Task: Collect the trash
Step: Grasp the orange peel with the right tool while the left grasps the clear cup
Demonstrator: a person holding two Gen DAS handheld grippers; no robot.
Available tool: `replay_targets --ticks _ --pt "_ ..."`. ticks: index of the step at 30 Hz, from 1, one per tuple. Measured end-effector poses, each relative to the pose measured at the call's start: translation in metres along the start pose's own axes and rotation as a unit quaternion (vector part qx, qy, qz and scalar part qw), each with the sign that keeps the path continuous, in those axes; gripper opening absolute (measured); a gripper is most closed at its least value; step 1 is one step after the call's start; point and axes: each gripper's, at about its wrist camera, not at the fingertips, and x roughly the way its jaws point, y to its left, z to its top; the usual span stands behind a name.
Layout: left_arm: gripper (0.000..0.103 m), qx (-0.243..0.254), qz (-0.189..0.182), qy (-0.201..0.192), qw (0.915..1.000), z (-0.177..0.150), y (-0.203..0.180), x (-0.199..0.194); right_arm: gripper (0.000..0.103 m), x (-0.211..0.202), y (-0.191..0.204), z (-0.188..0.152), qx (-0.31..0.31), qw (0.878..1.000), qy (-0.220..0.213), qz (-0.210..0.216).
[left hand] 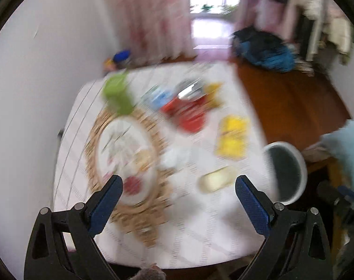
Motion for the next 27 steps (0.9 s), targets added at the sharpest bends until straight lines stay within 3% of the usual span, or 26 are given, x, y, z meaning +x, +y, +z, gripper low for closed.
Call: replay_targets --ticks 4,5,8,13,17,27 --pt "0.099 -0.037 0.042 0.046 0.9974 -0.023 0.045 0.054 0.102 0.072 0.047 -0.004 -0.025 0.998 0.048 0.027" --pt "0.099 -0.044 0.050 0.054 0.9963 -0.028 0.054 0.066 0.098 0.090 0.057 -0.005 -0.033 0.997 0.059 0.031" --pt "0.099 -0.067 0.057 0.084 0.9926 -0.039 0.074 0.101 0.076 0.132 0.079 -0.007 -0.051 0.995 0.085 0.030" --pt "0.099 -0.076 0.051 0.116 0.9890 -0.047 0.083 0.128 0.057 0.177 0.096 -0.004 -0.055 0.993 0.100 0.034" --pt "0.099 -0.062 0.041 0.121 0.9899 -0.051 0.074 0.127 0.016 0.189 0.104 -0.009 -0.068 0.992 0.097 0.052" --pt "0.098 -0.013 -0.055 0.094 0.9939 -0.071 0.009 0.079 0.012 0.153 0.052 -0.033 -0.064 0.993 0.098 -0.016"
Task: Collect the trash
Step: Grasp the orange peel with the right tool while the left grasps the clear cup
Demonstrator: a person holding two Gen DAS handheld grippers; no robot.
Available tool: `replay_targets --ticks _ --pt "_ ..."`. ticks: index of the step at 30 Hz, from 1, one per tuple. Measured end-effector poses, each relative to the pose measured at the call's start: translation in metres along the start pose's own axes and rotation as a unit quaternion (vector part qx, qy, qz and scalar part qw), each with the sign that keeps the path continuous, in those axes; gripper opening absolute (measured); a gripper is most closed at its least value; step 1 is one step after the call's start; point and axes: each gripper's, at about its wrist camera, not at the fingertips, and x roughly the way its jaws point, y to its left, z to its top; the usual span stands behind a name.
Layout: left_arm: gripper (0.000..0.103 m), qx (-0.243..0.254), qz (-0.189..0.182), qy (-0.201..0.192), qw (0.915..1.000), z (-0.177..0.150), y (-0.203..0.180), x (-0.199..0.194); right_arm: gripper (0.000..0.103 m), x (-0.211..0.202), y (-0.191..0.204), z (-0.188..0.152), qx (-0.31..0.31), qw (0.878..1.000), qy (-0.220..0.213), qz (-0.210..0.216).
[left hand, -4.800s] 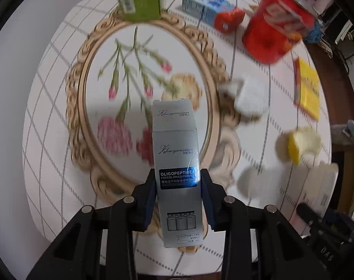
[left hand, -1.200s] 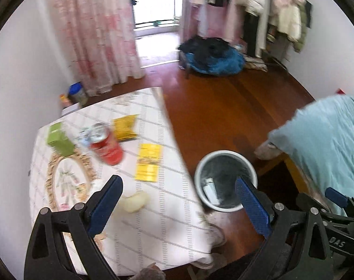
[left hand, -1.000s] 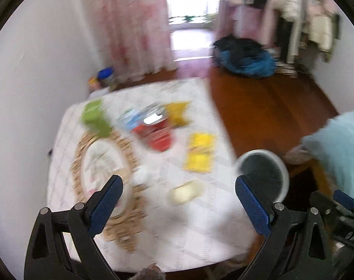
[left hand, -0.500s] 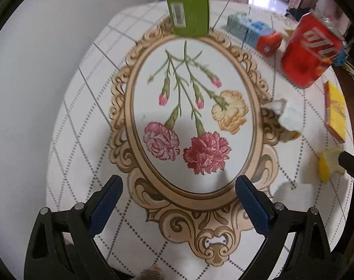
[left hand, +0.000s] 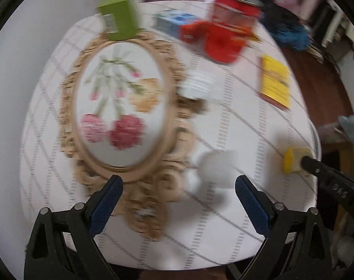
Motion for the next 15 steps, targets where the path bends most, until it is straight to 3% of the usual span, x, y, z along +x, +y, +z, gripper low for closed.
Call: replay_targets --ticks 5,6,7,9,15 --pt "0.097 0.036 -0.007 0.008 0.9993 0.006 -0.026 0.018 0.012 -0.004 -0.017 -0.011 0.012 1.000 -0.003 -0.004" --pt "0.092 0.038 -0.007 0.007 0.9992 0.008 -0.027 0.021 0.012 -0.005 -0.019 -0.011 0.013 1.000 -0.004 -0.005" --pt "0.084 0.037 -0.006 0.006 0.9993 0.009 -0.027 0.023 0.012 -0.005 -0.020 -0.012 0.013 1.000 -0.005 -0.005" --pt "0.040 0.033 -0.006 0.013 0.9993 0.011 -0.027 0.026 0.012 -0.004 -0.018 -0.012 0.012 1.000 -0.007 -0.006" --pt "0.039 0.034 -0.010 -0.004 0.9994 0.012 -0.023 0.014 0.010 -0.006 -0.011 -0.011 0.004 1.000 -0.012 -0.004"
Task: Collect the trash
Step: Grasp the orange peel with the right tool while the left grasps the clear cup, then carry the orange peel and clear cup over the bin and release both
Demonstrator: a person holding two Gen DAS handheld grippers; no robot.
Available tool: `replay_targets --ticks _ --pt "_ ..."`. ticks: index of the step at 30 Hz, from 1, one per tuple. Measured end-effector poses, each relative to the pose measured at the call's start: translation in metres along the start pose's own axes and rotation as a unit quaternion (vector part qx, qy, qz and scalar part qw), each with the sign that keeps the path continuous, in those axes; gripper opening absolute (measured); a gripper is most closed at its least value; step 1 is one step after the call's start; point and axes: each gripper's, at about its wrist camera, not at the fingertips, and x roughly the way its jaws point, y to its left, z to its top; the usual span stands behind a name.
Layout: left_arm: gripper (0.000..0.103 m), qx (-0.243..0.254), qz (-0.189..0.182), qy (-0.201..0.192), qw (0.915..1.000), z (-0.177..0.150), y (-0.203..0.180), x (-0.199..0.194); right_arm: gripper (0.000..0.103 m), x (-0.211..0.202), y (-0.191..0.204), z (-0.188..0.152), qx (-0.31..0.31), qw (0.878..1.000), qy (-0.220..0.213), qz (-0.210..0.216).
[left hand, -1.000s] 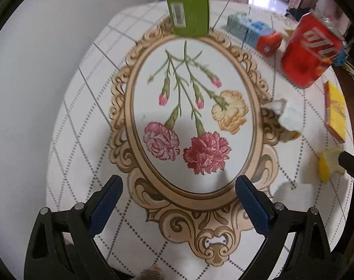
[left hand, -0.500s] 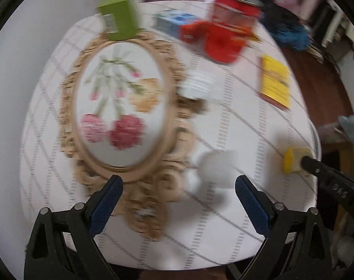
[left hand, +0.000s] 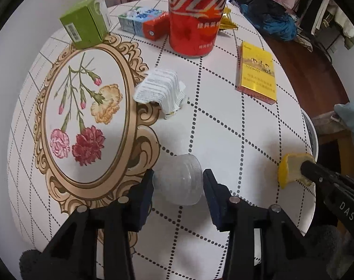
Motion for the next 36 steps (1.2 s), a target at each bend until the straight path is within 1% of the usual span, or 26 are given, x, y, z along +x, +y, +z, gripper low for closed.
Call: replay_targets --ticks 2,6,8,11,16,19,22,25,27,29,31,34,36 --pt "0.039 0.004 0.003 -0.006 1.0000 0.003 0.008 -0.003 0.009 -0.003 0.002 0.000 -0.006 1.000 -0.003 0.002" --pt "0.039 0.012 0.009 -0.028 0.9995 0.006 0.007 -0.024 0.009 -0.014 0.008 0.003 -0.015 1.000 -0.014 0.008" --pt "0.039 0.017 0.009 -0.045 0.9988 0.010 0.004 -0.040 0.009 -0.024 0.011 0.005 -0.018 0.999 -0.024 0.015" --pt "0.039 0.024 -0.001 -0.073 0.9971 0.018 -0.005 -0.067 0.009 -0.043 0.011 0.009 -0.017 0.999 -0.041 0.024" --pt "0.039 0.047 -0.017 -0.116 0.9920 0.033 -0.036 -0.104 0.009 -0.080 -0.004 0.022 -0.002 0.997 -0.073 0.035" --pt "0.039 0.060 -0.033 -0.135 0.9885 0.045 -0.056 -0.118 0.009 -0.106 -0.027 0.031 0.012 0.995 -0.098 0.035" --pt "0.038 0.077 -0.054 -0.144 0.9851 0.057 -0.085 -0.124 0.009 -0.125 -0.053 0.036 0.028 0.992 -0.119 0.032" --pt "0.038 0.100 -0.071 -0.140 0.9826 0.067 -0.118 -0.116 0.009 -0.139 -0.086 0.038 0.049 0.989 -0.135 0.019" --pt "0.038 0.110 -0.088 -0.133 0.9811 0.071 -0.137 -0.106 0.009 -0.141 -0.111 0.040 0.064 0.989 -0.137 0.008" --pt "0.039 0.127 -0.106 -0.118 0.9792 0.076 -0.164 -0.087 0.009 -0.135 -0.139 0.041 0.080 0.988 -0.133 -0.009" --pt "0.039 0.136 -0.120 -0.097 0.9787 0.079 -0.185 -0.066 0.009 -0.121 -0.169 0.043 0.099 0.988 -0.119 -0.026" --pt "0.039 0.149 -0.133 -0.056 0.9783 0.084 -0.217 -0.028 0.009 -0.085 -0.212 0.045 0.122 0.988 -0.082 -0.052" --pt "0.039 0.157 -0.134 -0.034 0.9778 0.087 -0.235 -0.005 0.009 -0.063 -0.232 0.044 0.129 0.988 -0.062 -0.063"
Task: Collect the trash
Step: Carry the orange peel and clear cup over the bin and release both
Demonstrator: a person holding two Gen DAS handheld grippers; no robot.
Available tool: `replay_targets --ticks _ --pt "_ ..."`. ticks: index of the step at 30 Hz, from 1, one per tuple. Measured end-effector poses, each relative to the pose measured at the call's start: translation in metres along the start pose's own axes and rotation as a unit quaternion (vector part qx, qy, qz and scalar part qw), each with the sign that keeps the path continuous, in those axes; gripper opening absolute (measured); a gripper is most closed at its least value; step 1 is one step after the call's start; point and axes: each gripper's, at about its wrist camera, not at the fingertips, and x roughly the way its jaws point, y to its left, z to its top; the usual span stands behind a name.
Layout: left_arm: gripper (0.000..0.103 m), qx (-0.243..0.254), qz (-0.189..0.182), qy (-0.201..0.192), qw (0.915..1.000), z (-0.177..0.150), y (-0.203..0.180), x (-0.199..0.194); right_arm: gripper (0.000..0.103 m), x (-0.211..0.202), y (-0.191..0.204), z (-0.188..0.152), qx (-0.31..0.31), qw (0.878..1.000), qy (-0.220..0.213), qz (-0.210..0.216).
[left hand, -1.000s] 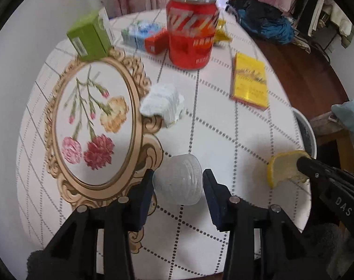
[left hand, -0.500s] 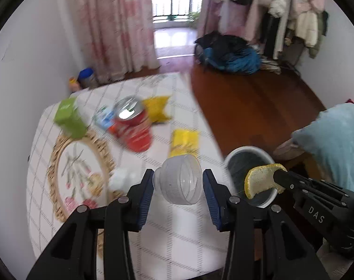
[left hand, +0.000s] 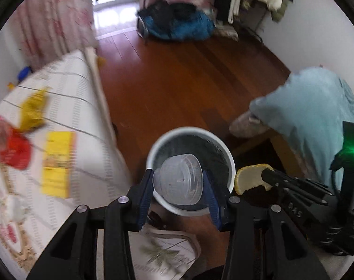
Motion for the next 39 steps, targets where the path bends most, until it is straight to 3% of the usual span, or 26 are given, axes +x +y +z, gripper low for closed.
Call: replay_targets --ticks 7,16,17,18,19,20,21,22,23,30,39 --pt "0.039 0.012 -0.007 0.061 0.9981 0.011 -0.017 0.073 0.009 0.074 -0.035 0.007 -0.004 0.998 0.054 -0.029" --pt "0.043 -0.005 -0.008 0.096 0.9954 0.013 -0.016 0.105 0.009 0.124 -0.047 0.017 -0.025 0.996 0.079 -0.023" --pt "0.055 -0.005 -0.002 0.096 0.9954 0.012 -0.015 0.106 0.009 0.128 -0.046 0.018 -0.027 0.996 0.082 -0.023" --pt "0.078 -0.005 0.004 0.094 0.9955 0.013 -0.015 0.106 0.009 0.132 -0.047 0.018 -0.030 0.995 0.087 -0.024" --pt "0.088 -0.004 0.010 0.090 0.9959 0.013 -0.014 0.105 0.011 0.134 -0.046 0.019 -0.032 0.995 0.090 -0.027" --pt "0.093 -0.001 0.018 0.085 0.9962 0.011 -0.014 0.104 0.022 0.136 -0.046 0.018 -0.033 0.995 0.094 -0.032" --pt "0.094 0.001 0.026 0.084 0.9961 0.010 -0.014 0.103 0.053 0.137 -0.046 0.017 -0.032 0.994 0.096 -0.036" --pt "0.094 0.000 0.033 0.083 0.9960 0.009 -0.013 0.100 0.073 0.137 -0.044 0.016 -0.029 0.994 0.097 -0.039" --pt "0.094 -0.001 0.036 0.080 0.9961 0.008 -0.012 0.097 0.103 0.136 -0.044 0.015 -0.027 0.994 0.097 -0.038" --pt "0.094 0.002 0.061 0.056 0.9965 0.006 -0.011 0.076 0.103 0.117 -0.037 0.003 -0.036 0.993 0.095 -0.055" --pt "0.094 0.003 0.097 0.025 0.9950 0.001 -0.010 0.035 0.103 0.069 -0.028 0.000 -0.042 0.996 0.062 -0.057"
